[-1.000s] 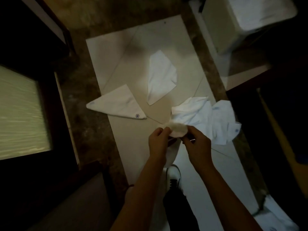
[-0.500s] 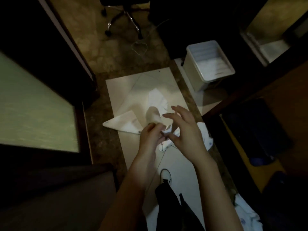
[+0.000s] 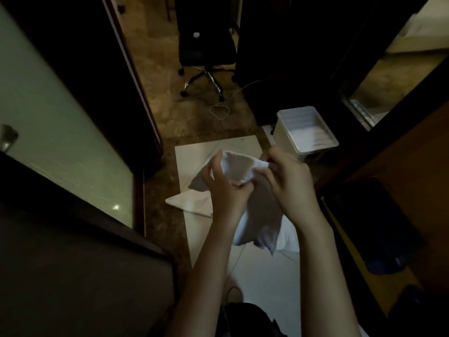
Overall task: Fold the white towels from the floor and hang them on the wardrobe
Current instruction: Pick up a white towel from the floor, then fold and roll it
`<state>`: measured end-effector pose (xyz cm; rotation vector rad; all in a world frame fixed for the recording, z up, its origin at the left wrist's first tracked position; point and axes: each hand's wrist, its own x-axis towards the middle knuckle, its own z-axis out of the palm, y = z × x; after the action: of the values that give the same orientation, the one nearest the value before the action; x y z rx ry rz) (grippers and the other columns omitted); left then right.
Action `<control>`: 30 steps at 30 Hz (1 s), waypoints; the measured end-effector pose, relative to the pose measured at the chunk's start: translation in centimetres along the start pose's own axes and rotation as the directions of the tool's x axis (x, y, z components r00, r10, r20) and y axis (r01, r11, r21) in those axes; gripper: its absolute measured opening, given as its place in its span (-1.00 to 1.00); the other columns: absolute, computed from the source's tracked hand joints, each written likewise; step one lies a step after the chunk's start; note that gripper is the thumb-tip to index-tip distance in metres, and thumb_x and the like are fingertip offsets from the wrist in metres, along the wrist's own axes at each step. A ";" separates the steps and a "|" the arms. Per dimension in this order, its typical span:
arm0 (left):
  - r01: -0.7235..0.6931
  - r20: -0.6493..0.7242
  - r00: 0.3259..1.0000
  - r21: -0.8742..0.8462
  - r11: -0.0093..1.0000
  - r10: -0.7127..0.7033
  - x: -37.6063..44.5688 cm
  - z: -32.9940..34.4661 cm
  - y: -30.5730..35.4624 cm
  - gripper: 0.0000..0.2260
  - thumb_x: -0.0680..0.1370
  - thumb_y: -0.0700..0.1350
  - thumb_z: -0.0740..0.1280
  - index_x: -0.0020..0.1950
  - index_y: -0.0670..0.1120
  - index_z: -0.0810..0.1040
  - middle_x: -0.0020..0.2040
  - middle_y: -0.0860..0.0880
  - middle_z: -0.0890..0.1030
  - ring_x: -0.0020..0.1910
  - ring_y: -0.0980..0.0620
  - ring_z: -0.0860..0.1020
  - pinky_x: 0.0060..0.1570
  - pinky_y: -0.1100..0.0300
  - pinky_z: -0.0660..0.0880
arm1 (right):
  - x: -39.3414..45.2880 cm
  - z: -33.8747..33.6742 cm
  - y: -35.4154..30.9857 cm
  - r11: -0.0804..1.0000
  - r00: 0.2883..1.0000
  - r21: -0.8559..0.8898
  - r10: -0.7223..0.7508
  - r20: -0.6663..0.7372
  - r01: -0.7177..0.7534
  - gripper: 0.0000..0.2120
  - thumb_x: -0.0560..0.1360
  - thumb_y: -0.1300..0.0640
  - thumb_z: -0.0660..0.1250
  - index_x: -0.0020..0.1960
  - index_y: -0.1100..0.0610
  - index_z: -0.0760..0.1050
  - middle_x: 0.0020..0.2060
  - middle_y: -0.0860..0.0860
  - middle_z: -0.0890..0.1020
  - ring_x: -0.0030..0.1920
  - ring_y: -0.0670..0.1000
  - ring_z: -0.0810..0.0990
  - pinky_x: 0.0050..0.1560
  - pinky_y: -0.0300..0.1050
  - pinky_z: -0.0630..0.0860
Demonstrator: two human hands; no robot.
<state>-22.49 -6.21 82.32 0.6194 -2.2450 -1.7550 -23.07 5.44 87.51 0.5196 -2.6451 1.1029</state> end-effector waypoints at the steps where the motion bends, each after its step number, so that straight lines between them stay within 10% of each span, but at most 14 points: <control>1: -0.071 -0.008 0.997 0.054 0.996 0.072 -0.4 -0.1 0.1 -0.22 0.32 -0.20 0.55 0.47 -0.11 0.26 0.41 -0.19 0.28 0.29 -0.07 0.40 0.03 0.71 0.17 | -0.3 -0.5 -0.3 1.000 1.000 -0.010 -0.008 -0.028 0.007 -0.77 0.50 0.21 0.36 -0.15 -0.03 0.33 -0.26 0.05 0.48 -0.22 0.01 0.47 -0.20 -0.18 0.41; 7: -0.293 0.132 0.951 0.108 0.950 0.278 -0.2 -1.3 1.2 -0.72 0.29 -0.12 0.59 -0.12 -0.07 0.56 0.31 0.00 0.35 0.20 0.06 0.41 0.17 0.17 0.45 | -1.9 -3.6 -0.4 0.999 0.991 0.011 -0.040 -0.126 0.042 -0.94 0.49 0.17 0.33 -0.12 0.05 0.46 -0.24 0.05 0.52 -0.20 -0.04 0.49 -0.20 -0.26 0.38; 12: -0.437 0.263 0.887 0.210 0.875 0.380 1.1 -1.8 1.2 -0.70 0.30 0.05 0.57 -0.25 -0.14 0.59 -0.08 0.07 0.60 -0.07 0.23 0.36 -0.04 0.28 0.29 | -2.0 -5.4 0.1 1.000 0.963 0.012 0.027 -0.267 -0.025 -0.92 0.50 0.22 0.37 -0.11 0.15 0.47 -0.26 0.01 0.55 -0.19 -0.07 0.54 -0.17 -0.29 0.41; 24: -0.210 0.240 0.955 0.136 0.968 0.173 1.8 -2.7 0.4 -0.95 0.48 -0.11 0.43 -0.09 -0.03 0.60 -0.22 0.08 0.58 -0.21 0.14 0.51 -0.29 0.34 0.39 | -4.4 -8.4 -1.1 0.975 0.870 -0.108 0.120 -0.478 -0.193 -0.94 0.50 0.28 0.37 -0.05 0.17 0.53 -0.25 -0.07 0.53 -0.26 -0.31 0.46 -0.20 -0.60 0.33; 30: 0.120 0.261 0.964 -0.278 0.953 -0.045 1.0 -4.9 0.5 -0.96 0.44 -0.13 0.48 -0.17 -0.02 0.64 -0.20 0.02 0.68 -0.13 0.04 0.62 -0.14 0.16 0.53 | -7.3 -9.3 -0.5 0.926 0.782 -0.036 0.295 -0.549 -0.375 -0.92 0.50 0.14 0.38 -0.15 0.03 0.50 -0.32 -0.14 0.53 -0.30 -0.24 0.50 -0.31 -0.44 0.34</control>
<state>-21.40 -10.82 83.98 0.4546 -2.0703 -2.2671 -15.55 13.47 91.83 -0.2823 -2.3203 0.9514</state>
